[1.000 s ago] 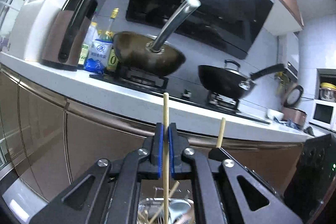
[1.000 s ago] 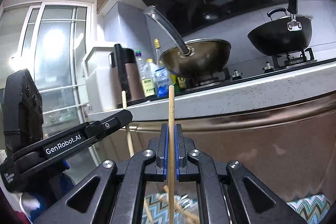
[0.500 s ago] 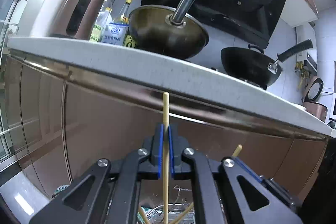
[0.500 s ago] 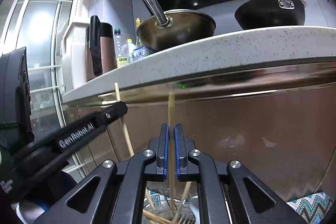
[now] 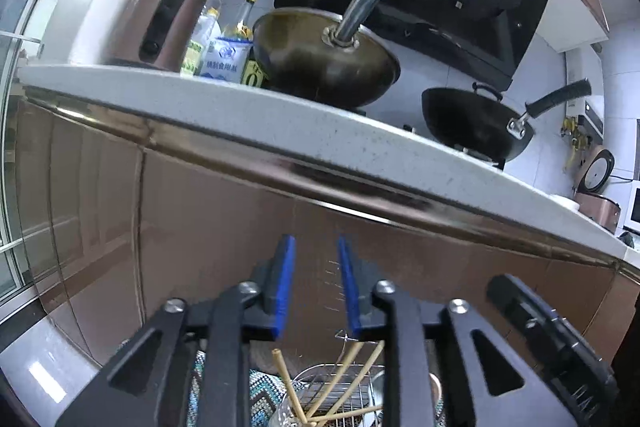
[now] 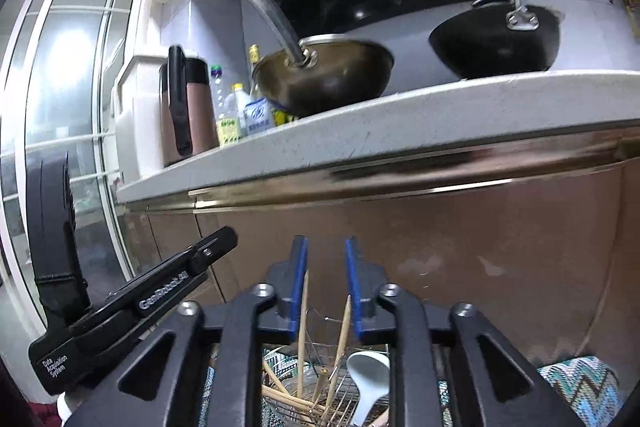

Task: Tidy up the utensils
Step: 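Lower both chopsticks into the clear holder and open both tools, then withdraw both tools from the holder toward the cloth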

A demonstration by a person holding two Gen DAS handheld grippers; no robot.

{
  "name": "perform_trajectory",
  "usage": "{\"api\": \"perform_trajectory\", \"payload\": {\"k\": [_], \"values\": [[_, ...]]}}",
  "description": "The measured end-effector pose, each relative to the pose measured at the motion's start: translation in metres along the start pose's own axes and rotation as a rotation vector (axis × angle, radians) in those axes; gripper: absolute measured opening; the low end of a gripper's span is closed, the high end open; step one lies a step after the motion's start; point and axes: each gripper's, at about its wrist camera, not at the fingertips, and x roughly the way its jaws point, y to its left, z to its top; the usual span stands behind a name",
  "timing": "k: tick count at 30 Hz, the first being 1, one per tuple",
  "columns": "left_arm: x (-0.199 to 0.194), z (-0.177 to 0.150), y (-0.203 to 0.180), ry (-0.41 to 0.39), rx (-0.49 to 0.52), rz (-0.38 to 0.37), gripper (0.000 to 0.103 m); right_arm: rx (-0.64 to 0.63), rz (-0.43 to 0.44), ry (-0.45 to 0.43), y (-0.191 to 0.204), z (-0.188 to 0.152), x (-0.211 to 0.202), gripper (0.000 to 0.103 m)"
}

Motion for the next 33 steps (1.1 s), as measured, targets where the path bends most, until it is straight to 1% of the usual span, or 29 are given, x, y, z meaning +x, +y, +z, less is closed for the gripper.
{"api": "perform_trajectory", "payload": {"k": [2, 6, 8, 12, 14, 17, 22, 24, 26, 28, 33], "values": [[-0.014, 0.009, 0.002, -0.014, -0.004, 0.003, 0.032, 0.005, -0.022, -0.023, 0.0, 0.008, -0.016, 0.038], [-0.05, 0.027, 0.007, -0.034, -0.008, 0.028, 0.047, 0.021, -0.056, -0.058, 0.002, 0.025, -0.051, 0.043], [-0.072, 0.035, 0.009, -0.038, -0.004, 0.047, 0.05, 0.025, -0.07, -0.065, 0.003, 0.031, -0.067, 0.052], [-0.108, 0.045, 0.013, -0.025, 0.007, 0.078, 0.055, 0.037, -0.1, -0.071, 0.013, 0.04, -0.105, 0.054], [-0.129, 0.047, 0.012, -0.005, 0.024, 0.108, 0.056, 0.043, -0.107, -0.066, 0.018, 0.042, -0.118, 0.056], [-0.152, 0.045, 0.013, 0.02, 0.034, 0.131, 0.059, 0.055, -0.114, -0.039, 0.027, 0.039, -0.141, 0.058], [-0.19, 0.027, 0.014, 0.107, 0.049, 0.154, 0.061, 0.052, -0.141, 0.002, 0.042, 0.029, -0.184, 0.062], [-0.202, 0.02, 0.012, 0.128, 0.061, 0.163, 0.061, 0.047, -0.157, 0.006, 0.047, 0.025, -0.201, 0.064], [-0.216, 0.012, 0.011, 0.137, 0.07, 0.17, 0.061, 0.041, -0.173, 0.005, 0.051, 0.02, -0.22, 0.066], [-0.23, 0.006, 0.009, 0.144, 0.085, 0.176, 0.061, 0.038, -0.183, 0.004, 0.054, 0.018, -0.232, 0.066], [-0.259, 0.0, 0.003, 0.132, 0.118, 0.177, 0.061, 0.037, -0.205, -0.039, 0.061, 0.019, -0.268, 0.068]]}}
